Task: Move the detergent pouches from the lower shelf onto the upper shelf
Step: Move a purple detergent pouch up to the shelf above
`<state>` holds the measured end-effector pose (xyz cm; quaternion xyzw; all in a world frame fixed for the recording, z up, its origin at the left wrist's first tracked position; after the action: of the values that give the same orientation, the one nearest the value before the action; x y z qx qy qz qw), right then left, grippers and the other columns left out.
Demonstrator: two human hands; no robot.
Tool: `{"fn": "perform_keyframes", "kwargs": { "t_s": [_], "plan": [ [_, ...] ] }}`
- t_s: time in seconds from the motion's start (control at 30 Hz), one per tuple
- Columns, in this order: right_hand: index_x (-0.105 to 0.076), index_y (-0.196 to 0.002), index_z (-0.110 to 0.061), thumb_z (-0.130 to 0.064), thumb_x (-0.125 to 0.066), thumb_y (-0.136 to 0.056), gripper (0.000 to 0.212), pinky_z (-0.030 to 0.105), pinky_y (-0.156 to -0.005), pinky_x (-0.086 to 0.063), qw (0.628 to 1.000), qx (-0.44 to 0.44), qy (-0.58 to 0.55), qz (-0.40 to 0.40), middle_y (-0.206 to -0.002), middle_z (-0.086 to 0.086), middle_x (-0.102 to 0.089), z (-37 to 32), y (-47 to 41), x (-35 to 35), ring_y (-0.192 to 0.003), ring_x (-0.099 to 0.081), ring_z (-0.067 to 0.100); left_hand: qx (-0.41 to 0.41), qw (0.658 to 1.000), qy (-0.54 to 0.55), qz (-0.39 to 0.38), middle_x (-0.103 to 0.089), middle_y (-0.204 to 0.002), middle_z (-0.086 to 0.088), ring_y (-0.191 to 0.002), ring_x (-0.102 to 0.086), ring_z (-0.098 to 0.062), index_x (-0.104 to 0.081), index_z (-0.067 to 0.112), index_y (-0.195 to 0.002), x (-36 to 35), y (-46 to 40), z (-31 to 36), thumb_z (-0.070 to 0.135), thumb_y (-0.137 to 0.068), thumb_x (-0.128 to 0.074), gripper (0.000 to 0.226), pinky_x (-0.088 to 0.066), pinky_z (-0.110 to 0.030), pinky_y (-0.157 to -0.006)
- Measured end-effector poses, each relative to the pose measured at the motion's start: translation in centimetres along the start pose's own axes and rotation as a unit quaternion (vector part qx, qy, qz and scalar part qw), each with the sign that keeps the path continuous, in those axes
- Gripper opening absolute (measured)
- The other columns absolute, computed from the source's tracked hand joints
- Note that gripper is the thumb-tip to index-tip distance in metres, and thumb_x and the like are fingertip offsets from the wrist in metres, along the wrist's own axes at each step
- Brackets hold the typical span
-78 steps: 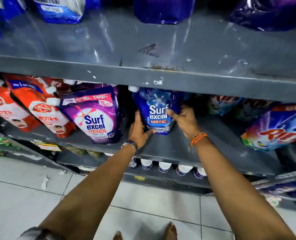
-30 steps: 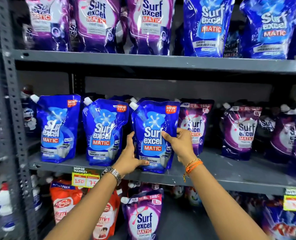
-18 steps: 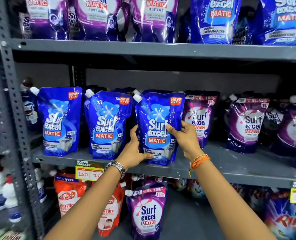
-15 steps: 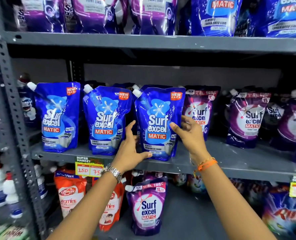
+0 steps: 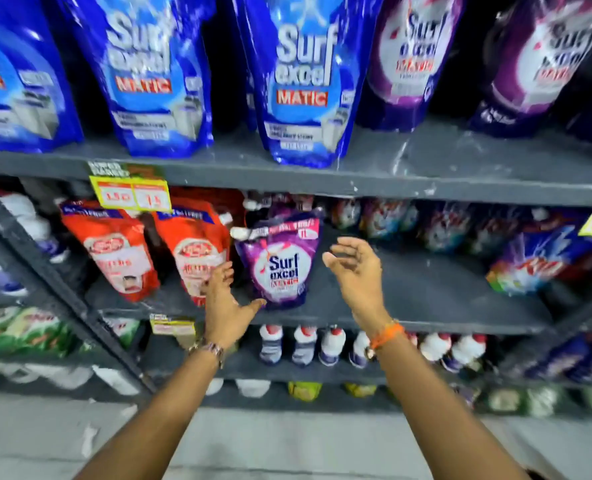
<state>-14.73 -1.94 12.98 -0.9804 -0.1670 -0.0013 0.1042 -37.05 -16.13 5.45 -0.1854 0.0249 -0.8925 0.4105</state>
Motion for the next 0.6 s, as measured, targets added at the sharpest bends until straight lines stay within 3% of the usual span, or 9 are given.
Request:
{"fn": "perform_keyframes", "kwargs": {
  "t_s": [0.07, 0.1, 0.13, 0.2, 0.27, 0.43, 0.6],
  "plan": [
    [-0.049, -0.130, 0.000, 0.005, -0.067, -0.088, 0.046, 0.014, -0.073, -0.054, 0.997, -0.058, 0.024, -0.041, -0.133, 0.030, -0.052, 3.8, -0.4, -1.2, -0.100, -0.053, 0.026, 0.022, 0.998, -0.009, -0.052, -0.047, -0.144, -0.009, -0.131, -0.050, -0.024, -0.036, -0.001, -0.145, -2.4, 0.2, -1.9, -0.002, -0.061, -0.092, 0.101, -0.038, -0.011, -0.102],
    [-0.042, -0.136, 0.005, 0.008, -0.064, -0.089, 0.053, 0.011, -0.075, -0.054, 0.995, -0.078, 0.029, -0.058, -0.140, 0.030, -0.044, 5.0, -0.7, -1.6, -0.108, -0.050, 0.032, 0.019, 0.997, -0.010, -0.074, -0.046, -0.140, -0.005, -0.129, -0.048, -0.020, -0.033, -0.006, -0.145, -3.6, 0.0, -2.3, -0.007, -0.060, -0.091, 0.103, -0.037, 0.000, -0.096],
    [-0.037, -0.140, 0.005, 0.008, -0.063, -0.089, 0.057, 0.016, -0.086, -0.055, 0.992, -0.087, 0.047, -0.073, -0.141, 0.026, -0.043, 5.8, -1.2, -2.0, -0.117, -0.049, 0.035, 0.007, 0.996, -0.015, -0.091, -0.046, -0.138, -0.002, -0.127, -0.048, -0.017, -0.032, -0.006, -0.145, -4.7, -0.4, -2.6, -0.008, -0.058, -0.092, 0.105, -0.037, 0.003, -0.093],
    [-0.038, -0.140, 0.001, 0.004, -0.064, -0.091, 0.055, 0.039, -0.108, -0.048, 0.986, -0.073, 0.103, -0.113, -0.129, 0.006, -0.053, 7.3, -2.3, -2.9, -0.121, -0.050, 0.025, -0.003, 0.991, -0.041, -0.125, -0.050, -0.141, -0.004, -0.129, -0.051, -0.019, -0.032, 0.003, -0.144, -6.4, -0.9, -3.7, 0.006, -0.057, -0.096, 0.108, -0.044, -0.016, -0.106],
    [-0.044, -0.133, -0.002, -0.002, -0.062, -0.093, 0.044, 0.046, -0.109, -0.046, 0.979, -0.065, 0.126, -0.147, -0.120, -0.002, -0.058, 8.4, -2.9, -4.0, -0.117, -0.053, 0.018, 0.007, 0.990, -0.050, -0.134, -0.051, -0.140, -0.001, -0.130, -0.051, -0.018, -0.030, 0.007, -0.145, -7.0, -1.2, -5.4, 0.018, -0.063, -0.094, 0.105, -0.045, -0.036, -0.109],
    [-0.050, -0.118, -0.001, -0.002, -0.061, -0.093, 0.028, 0.049, -0.104, -0.051, 0.980, -0.076, 0.117, -0.140, -0.119, 0.010, -0.064, 10.8, -3.9, -4.8, -0.115, -0.061, 0.026, 0.026, 0.992, -0.008, -0.120, -0.054, -0.146, -0.004, -0.134, -0.055, -0.023, -0.030, 0.021, -0.148, -7.5, -1.2, -8.6, 0.043, -0.067, -0.087, 0.102, -0.048, -0.052, -0.110],
    [-0.051, -0.119, 0.007, 0.003, -0.061, -0.092, 0.029, 0.037, -0.096, -0.056, 0.984, -0.083, 0.113, -0.109, -0.120, 0.019, -0.067, 11.1, -3.3, -3.5, -0.106, -0.063, 0.020, 0.032, 0.994, 0.012, -0.102, -0.057, -0.142, 0.002, -0.131, -0.056, -0.021, -0.037, 0.034, -0.144, -7.6, -0.9, -8.8, 0.044, -0.063, -0.088, 0.096, -0.049, -0.053, -0.109]
  ]
}}
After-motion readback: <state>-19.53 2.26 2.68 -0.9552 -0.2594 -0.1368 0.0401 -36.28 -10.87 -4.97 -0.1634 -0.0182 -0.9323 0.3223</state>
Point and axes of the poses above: each hand's wrist, its own y-axis away from the middle knuckle, its own x-axis out of the back of the hand, z = x × y, the point moved 9 cm from there along -y, towards the middle knuckle
